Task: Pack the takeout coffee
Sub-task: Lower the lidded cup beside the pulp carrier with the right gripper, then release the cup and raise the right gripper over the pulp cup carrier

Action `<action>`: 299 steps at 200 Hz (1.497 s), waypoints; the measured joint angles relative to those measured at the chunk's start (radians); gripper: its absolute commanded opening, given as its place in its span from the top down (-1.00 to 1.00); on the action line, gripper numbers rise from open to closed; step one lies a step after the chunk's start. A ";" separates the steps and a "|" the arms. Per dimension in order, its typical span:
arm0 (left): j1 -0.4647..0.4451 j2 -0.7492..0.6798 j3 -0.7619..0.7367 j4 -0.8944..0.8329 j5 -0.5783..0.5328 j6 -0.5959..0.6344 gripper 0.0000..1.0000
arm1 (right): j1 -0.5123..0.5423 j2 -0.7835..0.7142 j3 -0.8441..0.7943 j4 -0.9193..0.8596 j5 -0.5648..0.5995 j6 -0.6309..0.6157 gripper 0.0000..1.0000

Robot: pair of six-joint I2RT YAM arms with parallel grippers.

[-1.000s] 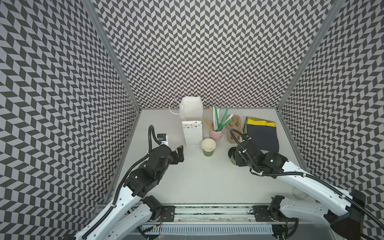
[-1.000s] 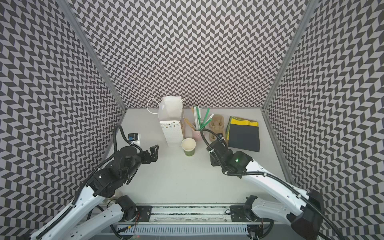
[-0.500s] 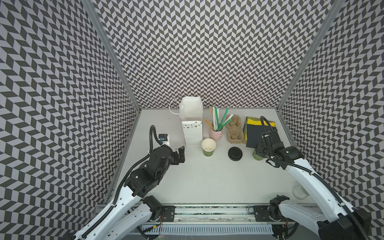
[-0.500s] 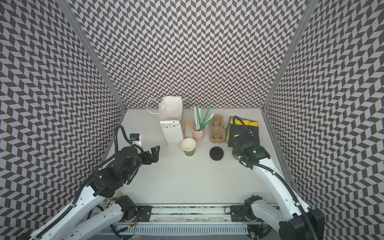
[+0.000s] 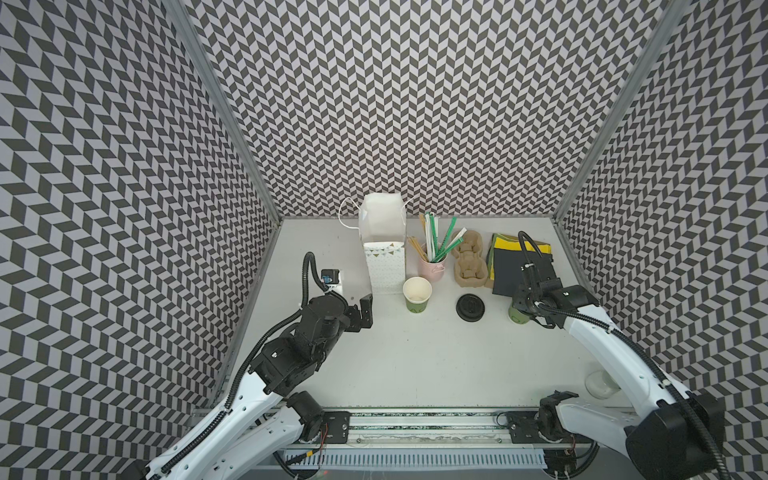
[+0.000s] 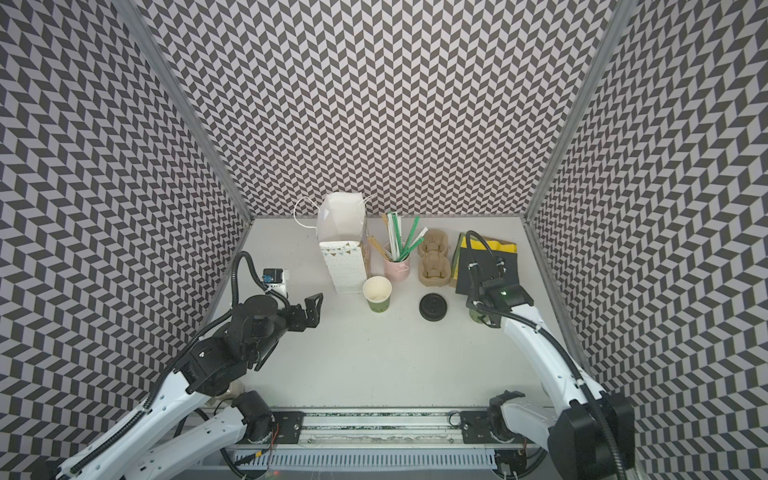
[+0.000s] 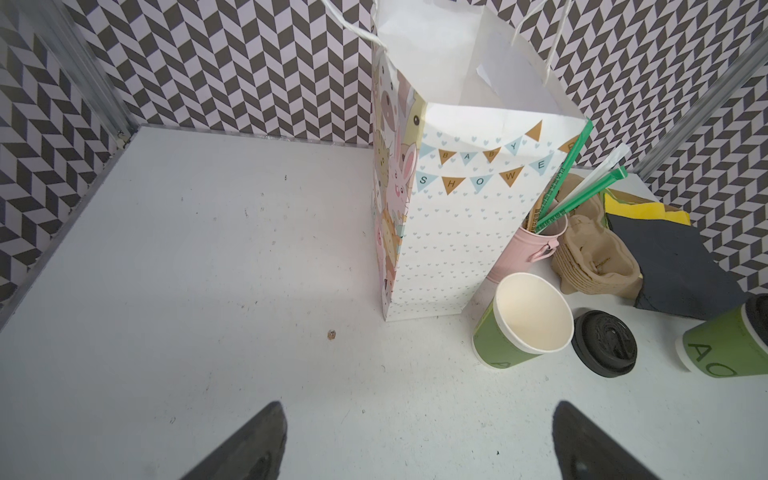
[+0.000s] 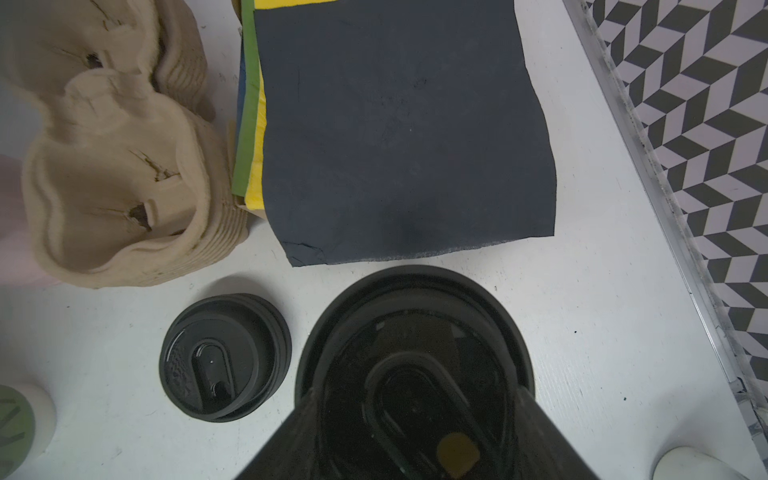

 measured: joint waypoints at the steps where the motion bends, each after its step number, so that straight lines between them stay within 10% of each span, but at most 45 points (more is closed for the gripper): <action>1: 0.000 0.000 0.000 0.000 0.000 0.000 -0.99 | 0.000 0.000 0.000 0.000 0.000 0.000 -0.25; 181: -0.052 -0.009 0.000 -0.004 -0.041 -0.003 -0.99 | -0.002 0.113 0.066 -0.030 0.014 -0.003 -0.65; 299: -0.051 -0.006 0.000 -0.004 -0.046 -0.004 -0.99 | 0.159 0.212 0.334 0.019 -0.089 -0.053 -0.45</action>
